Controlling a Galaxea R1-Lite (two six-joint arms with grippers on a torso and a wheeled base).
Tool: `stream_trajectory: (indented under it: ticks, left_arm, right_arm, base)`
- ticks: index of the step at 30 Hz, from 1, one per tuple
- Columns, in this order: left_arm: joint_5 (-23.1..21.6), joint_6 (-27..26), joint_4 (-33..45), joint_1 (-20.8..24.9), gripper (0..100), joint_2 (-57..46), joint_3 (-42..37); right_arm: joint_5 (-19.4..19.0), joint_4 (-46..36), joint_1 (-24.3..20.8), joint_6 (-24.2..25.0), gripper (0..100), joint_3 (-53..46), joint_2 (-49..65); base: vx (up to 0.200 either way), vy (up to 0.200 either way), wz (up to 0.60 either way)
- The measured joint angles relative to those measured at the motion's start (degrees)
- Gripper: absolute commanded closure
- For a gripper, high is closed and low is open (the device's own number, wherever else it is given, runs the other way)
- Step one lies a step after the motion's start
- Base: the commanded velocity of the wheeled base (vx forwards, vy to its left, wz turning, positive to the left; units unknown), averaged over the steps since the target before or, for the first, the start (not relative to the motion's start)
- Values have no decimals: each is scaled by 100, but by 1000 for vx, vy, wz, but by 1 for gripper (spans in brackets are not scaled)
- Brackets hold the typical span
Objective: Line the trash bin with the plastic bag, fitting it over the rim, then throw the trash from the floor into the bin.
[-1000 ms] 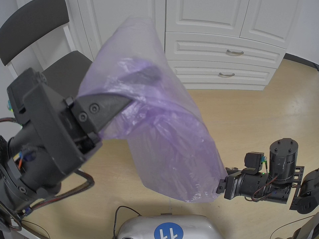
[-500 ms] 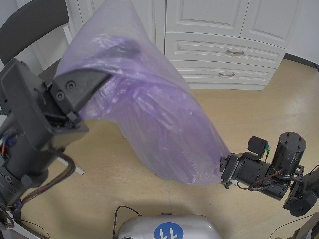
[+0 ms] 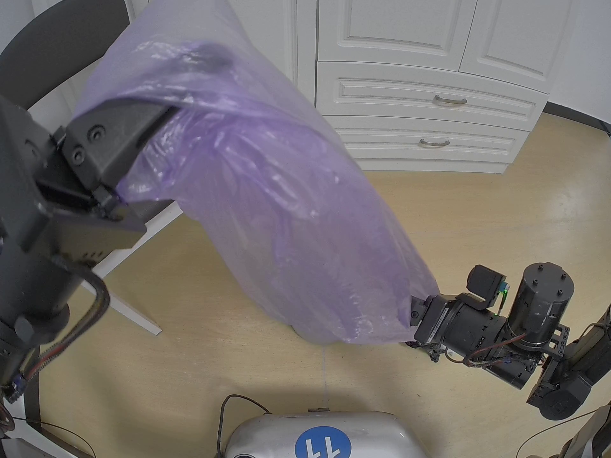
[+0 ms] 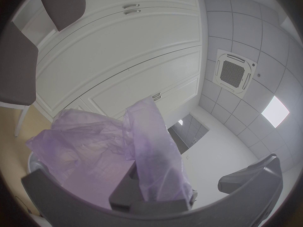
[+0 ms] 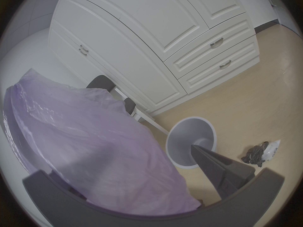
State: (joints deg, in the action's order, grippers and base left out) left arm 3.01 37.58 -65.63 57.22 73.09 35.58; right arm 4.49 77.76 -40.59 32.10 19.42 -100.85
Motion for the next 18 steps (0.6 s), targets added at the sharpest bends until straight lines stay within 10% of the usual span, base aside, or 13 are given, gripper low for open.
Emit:
stream_trajectory:
  ticks: [18]
  left_arm:
    - [27, 7, -257, -11, 100, -35, -15]
  right_arm:
    - [-4, -1, 0, 2, 0, -27, -238]
  base:
    - [0, 0, 0]
